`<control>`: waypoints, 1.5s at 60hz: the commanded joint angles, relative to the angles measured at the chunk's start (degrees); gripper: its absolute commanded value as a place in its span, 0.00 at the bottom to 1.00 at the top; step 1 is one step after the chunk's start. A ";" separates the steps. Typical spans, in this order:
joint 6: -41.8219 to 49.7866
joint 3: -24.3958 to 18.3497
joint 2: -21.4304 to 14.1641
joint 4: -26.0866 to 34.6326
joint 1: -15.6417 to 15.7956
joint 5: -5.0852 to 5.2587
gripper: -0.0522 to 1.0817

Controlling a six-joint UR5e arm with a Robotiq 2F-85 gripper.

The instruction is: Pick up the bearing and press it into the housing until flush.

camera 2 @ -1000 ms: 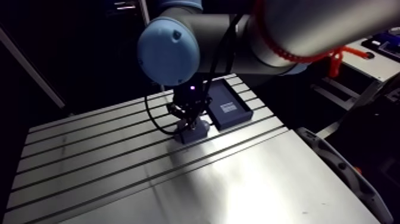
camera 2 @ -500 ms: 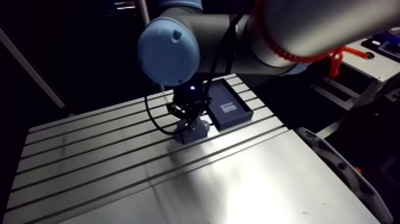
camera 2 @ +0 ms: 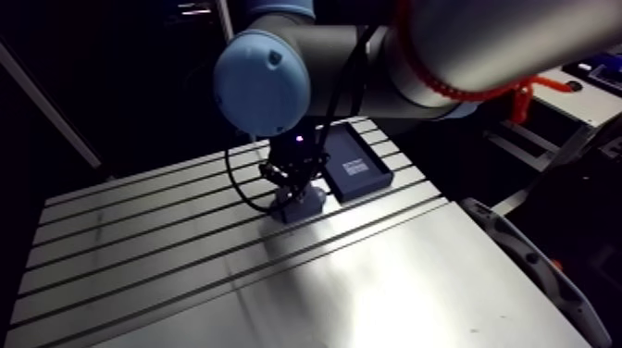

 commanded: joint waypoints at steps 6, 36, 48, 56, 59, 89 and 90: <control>-0.07 0.10 0.02 0.01 -0.02 0.00 0.89; -0.33 0.02 0.19 0.01 -0.11 0.00 0.89; -0.33 -0.07 0.54 0.01 -0.20 0.00 0.89; -0.33 -0.07 0.62 0.01 -0.20 0.00 0.89; -0.33 -0.07 0.71 0.01 -0.20 0.00 0.89; -0.42 -0.84 0.03 0.26 -0.19 0.26 0.90; -0.42 -0.84 0.03 0.26 -0.19 0.26 0.90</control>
